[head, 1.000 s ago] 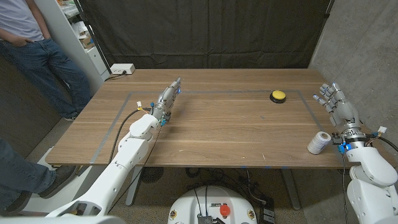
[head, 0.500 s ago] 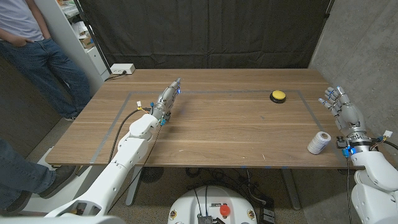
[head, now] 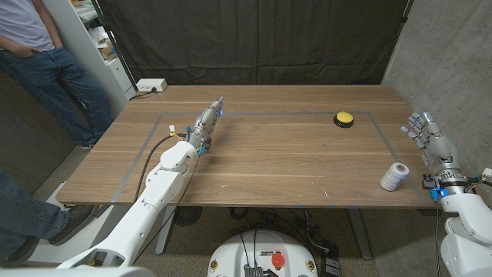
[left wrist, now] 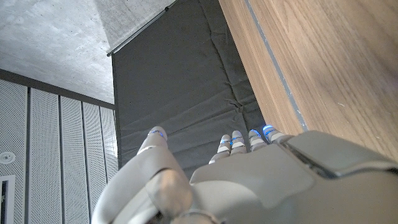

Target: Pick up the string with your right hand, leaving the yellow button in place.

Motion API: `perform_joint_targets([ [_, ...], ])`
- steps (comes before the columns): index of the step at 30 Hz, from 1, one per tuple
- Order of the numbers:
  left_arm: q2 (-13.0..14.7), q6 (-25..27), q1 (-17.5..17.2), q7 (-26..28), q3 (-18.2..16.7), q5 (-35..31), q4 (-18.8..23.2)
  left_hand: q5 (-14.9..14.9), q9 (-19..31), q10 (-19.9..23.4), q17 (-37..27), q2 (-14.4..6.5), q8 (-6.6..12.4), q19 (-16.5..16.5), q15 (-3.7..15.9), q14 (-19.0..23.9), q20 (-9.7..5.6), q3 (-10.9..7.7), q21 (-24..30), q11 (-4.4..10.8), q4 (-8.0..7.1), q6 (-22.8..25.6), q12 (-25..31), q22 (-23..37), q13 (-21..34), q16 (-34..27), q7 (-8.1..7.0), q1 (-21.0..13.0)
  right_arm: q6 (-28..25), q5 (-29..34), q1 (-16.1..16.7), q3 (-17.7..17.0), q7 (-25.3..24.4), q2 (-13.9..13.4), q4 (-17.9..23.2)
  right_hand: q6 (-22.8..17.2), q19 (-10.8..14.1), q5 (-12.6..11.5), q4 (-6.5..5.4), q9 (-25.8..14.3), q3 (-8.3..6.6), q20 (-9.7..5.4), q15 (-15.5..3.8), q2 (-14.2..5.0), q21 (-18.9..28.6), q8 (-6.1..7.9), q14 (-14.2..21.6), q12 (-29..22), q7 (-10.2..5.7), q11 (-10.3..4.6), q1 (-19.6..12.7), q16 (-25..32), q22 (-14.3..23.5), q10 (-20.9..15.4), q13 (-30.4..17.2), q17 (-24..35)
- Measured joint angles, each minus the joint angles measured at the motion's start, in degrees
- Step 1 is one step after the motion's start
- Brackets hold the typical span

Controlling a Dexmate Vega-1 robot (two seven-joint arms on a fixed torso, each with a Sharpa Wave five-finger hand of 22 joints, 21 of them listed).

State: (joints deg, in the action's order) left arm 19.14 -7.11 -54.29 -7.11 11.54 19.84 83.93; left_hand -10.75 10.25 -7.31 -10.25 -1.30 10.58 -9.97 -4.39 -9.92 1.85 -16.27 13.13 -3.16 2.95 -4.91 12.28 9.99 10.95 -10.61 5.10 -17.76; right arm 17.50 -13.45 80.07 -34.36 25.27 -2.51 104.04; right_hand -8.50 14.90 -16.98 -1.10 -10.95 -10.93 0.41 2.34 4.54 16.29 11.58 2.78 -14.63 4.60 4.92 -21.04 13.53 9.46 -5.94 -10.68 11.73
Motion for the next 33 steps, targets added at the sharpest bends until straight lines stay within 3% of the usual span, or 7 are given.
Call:
perform_joint_targets([
  [33, -0.7, -0.6, 2.0, -0.3, 1.5, -0.3, -2.3, 0.0, 0.0, -0.1, 0.0, 0.0, 0.0, 0.0, 0.0, 0.0, 0.0, -0.16, -0.4, 0.11, 0.15, -0.3, 0.0, 0.0, 0.0, 0.0, -0.31, 0.0, 3.4, 0.9, 3.5, -2.5, 1.2, 0.2, -1.2, 1.0, -0.2, -1.2, 2.94, 0.0, -0.56, 0.22, 0.0, 0.81, -1.9, 0.0, 0.0, 1.3, -0.5, -0.32, -4.4, -0.7, 0.0, 0.3, -0.1, 0.0],
])
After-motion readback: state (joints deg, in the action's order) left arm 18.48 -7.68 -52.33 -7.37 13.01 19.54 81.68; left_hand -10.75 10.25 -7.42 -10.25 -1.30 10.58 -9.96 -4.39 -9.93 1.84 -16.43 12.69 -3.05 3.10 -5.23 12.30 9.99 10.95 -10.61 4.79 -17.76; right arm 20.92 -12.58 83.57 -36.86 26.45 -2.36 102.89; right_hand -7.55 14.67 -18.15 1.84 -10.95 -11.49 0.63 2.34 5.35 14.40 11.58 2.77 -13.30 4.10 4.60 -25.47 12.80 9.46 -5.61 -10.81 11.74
